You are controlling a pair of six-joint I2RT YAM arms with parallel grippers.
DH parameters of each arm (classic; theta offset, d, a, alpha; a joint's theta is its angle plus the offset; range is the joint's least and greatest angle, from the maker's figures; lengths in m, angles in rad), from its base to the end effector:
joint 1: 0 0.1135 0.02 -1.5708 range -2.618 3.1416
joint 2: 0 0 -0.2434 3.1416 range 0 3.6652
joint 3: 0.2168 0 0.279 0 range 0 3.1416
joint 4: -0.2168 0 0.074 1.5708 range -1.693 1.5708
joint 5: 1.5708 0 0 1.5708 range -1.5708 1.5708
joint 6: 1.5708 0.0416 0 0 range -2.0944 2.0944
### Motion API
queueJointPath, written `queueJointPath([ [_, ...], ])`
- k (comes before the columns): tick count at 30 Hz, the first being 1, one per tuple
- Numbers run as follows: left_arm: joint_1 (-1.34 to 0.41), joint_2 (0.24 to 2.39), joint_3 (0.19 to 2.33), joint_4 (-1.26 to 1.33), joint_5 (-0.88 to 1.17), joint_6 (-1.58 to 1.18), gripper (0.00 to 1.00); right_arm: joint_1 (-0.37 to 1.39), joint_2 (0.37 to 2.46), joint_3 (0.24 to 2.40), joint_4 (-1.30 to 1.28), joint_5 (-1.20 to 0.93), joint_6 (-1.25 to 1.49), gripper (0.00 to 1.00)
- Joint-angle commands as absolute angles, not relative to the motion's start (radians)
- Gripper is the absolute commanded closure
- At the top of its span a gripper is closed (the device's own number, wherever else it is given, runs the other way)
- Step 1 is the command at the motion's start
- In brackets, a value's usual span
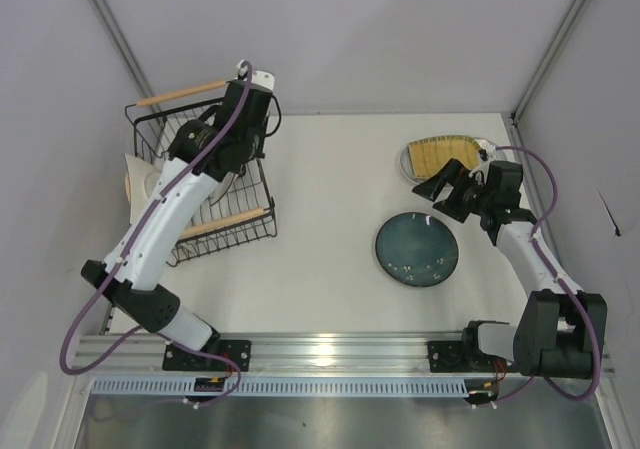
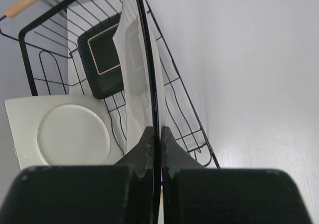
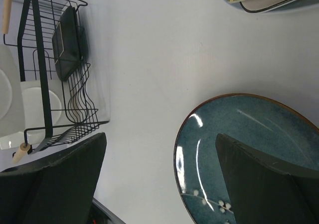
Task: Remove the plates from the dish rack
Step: Grab a plate with the left arm, then place the plate on the table
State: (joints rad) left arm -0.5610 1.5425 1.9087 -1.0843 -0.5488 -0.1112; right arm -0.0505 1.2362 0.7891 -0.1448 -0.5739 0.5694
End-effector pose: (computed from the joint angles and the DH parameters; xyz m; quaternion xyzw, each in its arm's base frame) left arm 0.2897 -0.1564 0.4384 0.0862 0.8793 0.1016 0.4572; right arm 0.3029 0.0073 0.2189 0.1315 0.8468 0.3571 0.3717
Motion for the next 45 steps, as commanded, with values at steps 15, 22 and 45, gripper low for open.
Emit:
queueJointPath([
  [15, -1.054, 1.709, 1.997, -0.658, -0.773, 0.213, 1.0, -0.484, 1.054, 0.839, -0.118, -0.534, 0.776, 0.0],
  [22, -1.192, 1.842, 1.798, -0.41, -0.851, 0.328, 1.0, -0.545, 1.058, 0.842, -0.147, -0.537, 0.779, 0.0],
  [45, -1.362, 1.516, 0.945, 0.354, -0.905, 0.456, 1.0, -0.433, 1.124, 0.795, -0.201, -0.548, 0.585, 0.0],
])
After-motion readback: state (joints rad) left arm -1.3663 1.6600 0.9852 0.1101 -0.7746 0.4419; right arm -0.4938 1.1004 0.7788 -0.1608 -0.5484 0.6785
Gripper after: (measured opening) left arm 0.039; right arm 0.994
